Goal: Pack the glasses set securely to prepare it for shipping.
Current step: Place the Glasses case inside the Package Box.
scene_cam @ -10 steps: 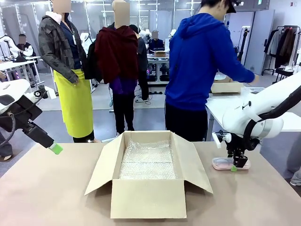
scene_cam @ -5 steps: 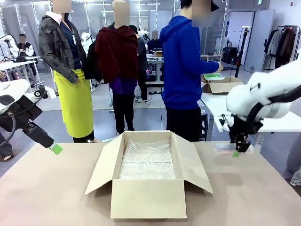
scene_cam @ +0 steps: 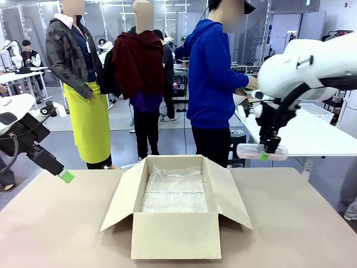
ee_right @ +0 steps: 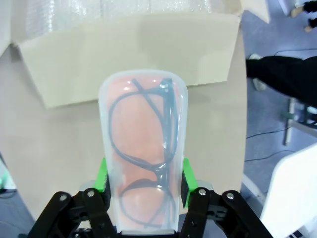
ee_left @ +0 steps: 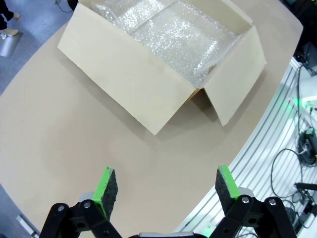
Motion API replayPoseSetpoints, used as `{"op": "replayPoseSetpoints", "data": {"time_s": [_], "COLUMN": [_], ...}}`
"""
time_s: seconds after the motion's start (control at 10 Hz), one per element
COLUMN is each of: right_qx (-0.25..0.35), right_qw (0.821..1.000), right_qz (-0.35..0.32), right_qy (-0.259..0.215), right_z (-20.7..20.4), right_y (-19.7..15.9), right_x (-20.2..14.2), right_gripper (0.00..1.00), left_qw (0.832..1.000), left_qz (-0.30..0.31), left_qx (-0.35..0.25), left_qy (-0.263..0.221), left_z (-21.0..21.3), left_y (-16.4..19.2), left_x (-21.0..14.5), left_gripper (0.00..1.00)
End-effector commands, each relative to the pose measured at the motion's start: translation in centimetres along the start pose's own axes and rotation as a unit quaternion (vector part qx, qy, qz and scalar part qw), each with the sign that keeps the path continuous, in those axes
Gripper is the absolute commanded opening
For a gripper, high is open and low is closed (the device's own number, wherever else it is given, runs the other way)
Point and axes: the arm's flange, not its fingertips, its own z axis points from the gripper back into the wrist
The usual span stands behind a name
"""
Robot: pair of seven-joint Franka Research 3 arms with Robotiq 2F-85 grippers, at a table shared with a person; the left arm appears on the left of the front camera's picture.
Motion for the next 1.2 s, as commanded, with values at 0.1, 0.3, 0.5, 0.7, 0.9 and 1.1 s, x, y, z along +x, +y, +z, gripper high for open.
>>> {"op": "replayPoseSetpoints", "data": {"time_s": [0.1,0.3,0.5,0.7,0.9,1.1], "right_qx": [-0.003,-0.017,-0.014,-0.019,-0.009,0.001], "right_qw": [1.0,1.0,0.999,0.999,0.999,0.998], "right_qz": [-0.022,-0.01,-0.015,-0.001,0.003,0.008], "right_qy": [0.01,0.021,0.024,0.041,0.049,0.057], "right_z": [-1.0,-3.1,-5.9,-9.9,-13.7,-16.9], "right_y": [-1.6,-2.5,-3.7,-4.3,-4.7,-4.8], "right_x": [10.2,17.2,21.5,25.0,26.5,27.4], "right_gripper": [0.57,0.57,0.57,0.57,0.57,0.57], "left_qw": [1.0,1.0,1.0,1.0,1.0,1.0], "left_qz": [-0.006,-0.006,-0.006,-0.006,-0.006,-0.006], "left_qx": [-0.007,-0.007,-0.007,-0.007,-0.007,-0.007], "left_qy": [-0.008,-0.008,-0.008,-0.008,-0.008,-0.008], "left_z": [0.1,0.1,0.1,0.1,0.1,0.1], "left_y": [0.1,0.1,0.1,0.1,0.1,0.1], "left_x": [0.0,0.0,0.0,0.0,0.0,0.0], "left_gripper": [1.0,1.0,1.0,1.0,1.0,1.0]}}
